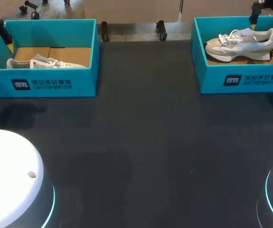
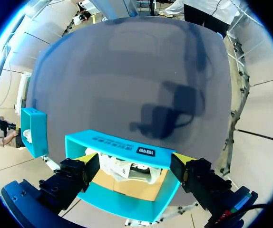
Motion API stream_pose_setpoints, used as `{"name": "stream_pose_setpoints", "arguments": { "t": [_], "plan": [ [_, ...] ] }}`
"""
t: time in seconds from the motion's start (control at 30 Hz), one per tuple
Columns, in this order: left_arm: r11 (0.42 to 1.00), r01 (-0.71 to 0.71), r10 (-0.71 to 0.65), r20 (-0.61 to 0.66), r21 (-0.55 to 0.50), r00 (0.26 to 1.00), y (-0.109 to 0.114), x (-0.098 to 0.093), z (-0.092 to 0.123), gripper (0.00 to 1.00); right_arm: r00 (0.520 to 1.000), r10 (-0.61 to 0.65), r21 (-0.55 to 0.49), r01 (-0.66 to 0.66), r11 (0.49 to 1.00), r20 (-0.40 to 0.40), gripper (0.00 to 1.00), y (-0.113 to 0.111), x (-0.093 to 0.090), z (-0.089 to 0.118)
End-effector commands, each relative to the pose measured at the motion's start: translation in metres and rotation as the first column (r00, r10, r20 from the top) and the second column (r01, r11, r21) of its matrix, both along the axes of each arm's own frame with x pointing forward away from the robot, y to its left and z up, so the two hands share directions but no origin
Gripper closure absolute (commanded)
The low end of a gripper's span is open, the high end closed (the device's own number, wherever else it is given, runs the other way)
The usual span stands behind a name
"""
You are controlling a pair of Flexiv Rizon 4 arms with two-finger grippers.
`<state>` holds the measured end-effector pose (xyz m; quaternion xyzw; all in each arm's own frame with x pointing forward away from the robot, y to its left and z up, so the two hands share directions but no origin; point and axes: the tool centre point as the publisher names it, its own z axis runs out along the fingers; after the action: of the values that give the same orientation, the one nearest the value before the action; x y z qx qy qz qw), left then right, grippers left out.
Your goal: Take the shoe out of the shoebox, open the shoe tongue, remove and reinsert the insole, then place the shoe into the shoebox
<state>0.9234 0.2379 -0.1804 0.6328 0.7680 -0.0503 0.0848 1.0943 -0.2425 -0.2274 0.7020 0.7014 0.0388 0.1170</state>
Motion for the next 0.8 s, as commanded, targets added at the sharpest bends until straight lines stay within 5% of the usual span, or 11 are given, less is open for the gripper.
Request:
{"name": "stream_pose_setpoints", "arguments": {
  "t": [0.03,0.23,0.33,0.37,0.5,0.8],
  "plan": [
    [1.000,0.000,0.000,0.005,0.003,1.000,0.000,-0.002,0.000,0.00,0.999,-0.020,-0.014,0.019,1.000,-0.044,0.00,-0.010,0.020,-0.006],
    [1.000,0.000,0.000,0.005,0.003,1.000,0.000,-0.002,0.000,0.00,0.997,-0.054,-0.027,0.053,0.998,-0.061,0.05,-0.024,0.033,-0.018],
    [1.000,0.000,0.000,0.005,0.003,1.000,0.000,-0.002,0.000,0.00,0.996,-0.059,-0.042,0.056,0.998,-0.073,0.46,-0.030,0.040,-0.025],
    [1.000,0.000,0.000,0.005,0.003,1.000,0.000,-0.002,0.000,0.00,0.995,-0.061,-0.047,0.058,0.997,-0.076,0.53,-0.032,0.041,-0.027],
    [1.000,0.000,0.000,0.005,0.003,1.000,0.000,-0.002,0.000,0.00,0.993,-0.075,-0.059,0.070,0.996,-0.091,0.59,-0.042,0.047,-0.034],
    [1.000,0.000,0.000,0.005,0.003,1.000,0.000,-0.002,0.000,0.00,0.985,-0.091,-0.101,0.077,0.992,-0.145,0.58,-0.058,0.061,-0.056]
  ]
}}
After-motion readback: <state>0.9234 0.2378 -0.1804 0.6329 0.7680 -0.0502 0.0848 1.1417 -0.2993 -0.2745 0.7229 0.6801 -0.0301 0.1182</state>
